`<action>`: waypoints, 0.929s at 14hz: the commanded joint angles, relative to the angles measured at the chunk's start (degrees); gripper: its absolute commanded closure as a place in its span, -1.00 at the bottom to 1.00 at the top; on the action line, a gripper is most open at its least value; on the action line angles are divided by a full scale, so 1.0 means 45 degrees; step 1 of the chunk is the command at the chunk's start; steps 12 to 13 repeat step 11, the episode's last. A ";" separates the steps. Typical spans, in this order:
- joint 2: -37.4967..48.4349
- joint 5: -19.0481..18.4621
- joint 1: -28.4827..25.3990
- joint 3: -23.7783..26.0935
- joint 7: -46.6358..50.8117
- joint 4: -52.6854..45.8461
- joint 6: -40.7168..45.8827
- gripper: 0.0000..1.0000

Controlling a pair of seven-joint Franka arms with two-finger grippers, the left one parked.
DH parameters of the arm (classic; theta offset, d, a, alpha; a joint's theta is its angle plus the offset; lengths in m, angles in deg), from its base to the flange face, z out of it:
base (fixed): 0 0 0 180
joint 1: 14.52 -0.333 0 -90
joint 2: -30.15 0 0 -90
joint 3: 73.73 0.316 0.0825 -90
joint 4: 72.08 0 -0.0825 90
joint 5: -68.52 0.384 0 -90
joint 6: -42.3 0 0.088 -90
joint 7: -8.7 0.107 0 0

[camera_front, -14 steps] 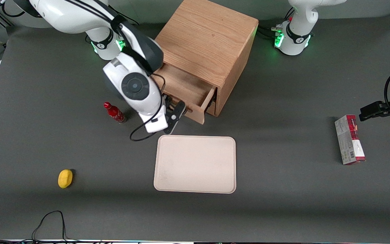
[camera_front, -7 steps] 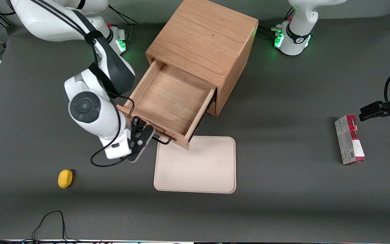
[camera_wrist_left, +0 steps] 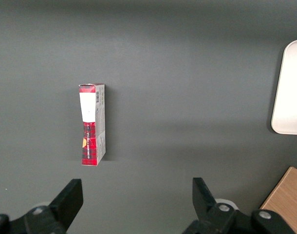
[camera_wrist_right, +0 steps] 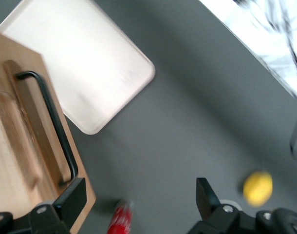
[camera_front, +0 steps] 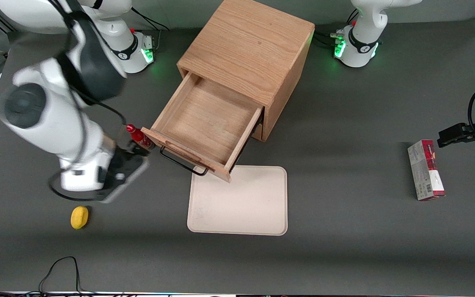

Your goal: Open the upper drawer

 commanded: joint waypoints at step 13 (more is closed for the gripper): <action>0.6624 0.0976 -0.0057 -0.3493 0.5776 0.7336 -0.0443 -1.00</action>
